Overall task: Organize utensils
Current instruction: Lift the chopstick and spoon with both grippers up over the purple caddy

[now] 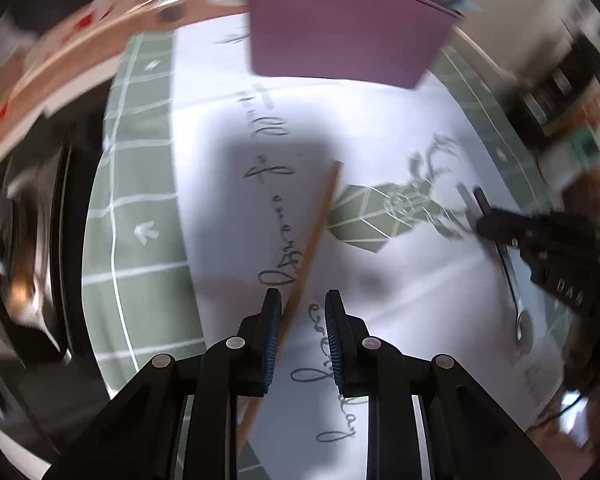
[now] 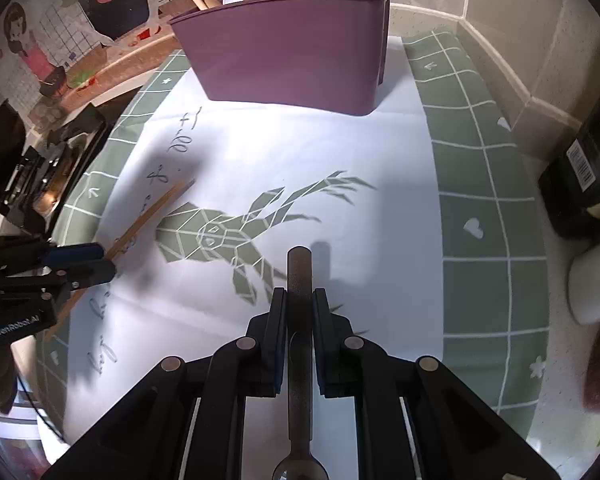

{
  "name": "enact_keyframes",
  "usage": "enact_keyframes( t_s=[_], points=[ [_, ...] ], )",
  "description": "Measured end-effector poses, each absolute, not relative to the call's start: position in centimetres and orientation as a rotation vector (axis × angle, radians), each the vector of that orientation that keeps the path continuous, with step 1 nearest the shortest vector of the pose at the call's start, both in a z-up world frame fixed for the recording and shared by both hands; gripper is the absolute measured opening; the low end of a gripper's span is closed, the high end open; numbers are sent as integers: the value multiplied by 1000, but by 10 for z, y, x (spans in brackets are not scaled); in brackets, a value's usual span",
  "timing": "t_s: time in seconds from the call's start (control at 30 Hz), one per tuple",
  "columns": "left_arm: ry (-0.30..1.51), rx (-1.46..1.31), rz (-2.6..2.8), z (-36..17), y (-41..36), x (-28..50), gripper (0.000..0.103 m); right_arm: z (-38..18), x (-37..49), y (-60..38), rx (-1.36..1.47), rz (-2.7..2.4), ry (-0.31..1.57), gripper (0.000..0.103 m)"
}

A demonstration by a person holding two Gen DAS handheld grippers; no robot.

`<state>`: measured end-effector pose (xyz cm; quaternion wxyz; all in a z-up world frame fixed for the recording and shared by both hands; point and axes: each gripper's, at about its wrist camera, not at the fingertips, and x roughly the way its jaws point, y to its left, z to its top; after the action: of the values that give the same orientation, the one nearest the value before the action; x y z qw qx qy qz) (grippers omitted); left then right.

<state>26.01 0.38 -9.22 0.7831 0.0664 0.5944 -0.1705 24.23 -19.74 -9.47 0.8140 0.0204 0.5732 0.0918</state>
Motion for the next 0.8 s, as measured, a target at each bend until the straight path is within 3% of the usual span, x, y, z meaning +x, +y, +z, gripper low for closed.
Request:
enact_keyframes(
  t_s=[0.27, 0.63, 0.73, 0.8],
  points=[
    [1349, 332, -378, -105, -14, 290, 24, -92, 233, -214, 82, 187, 1220, 11],
    [1402, 296, -391, -113, -50, 322, 25, -83, 222, -239, 149, 176, 1189, 11],
    [1374, 286, -393, -112, -50, 317, 23, -81, 222, -241, 143, 164, 1186, 11],
    [1356, 261, -389, -110, -48, 313, 14, -78, 223, -240, 139, 160, 1180, 11]
  ],
)
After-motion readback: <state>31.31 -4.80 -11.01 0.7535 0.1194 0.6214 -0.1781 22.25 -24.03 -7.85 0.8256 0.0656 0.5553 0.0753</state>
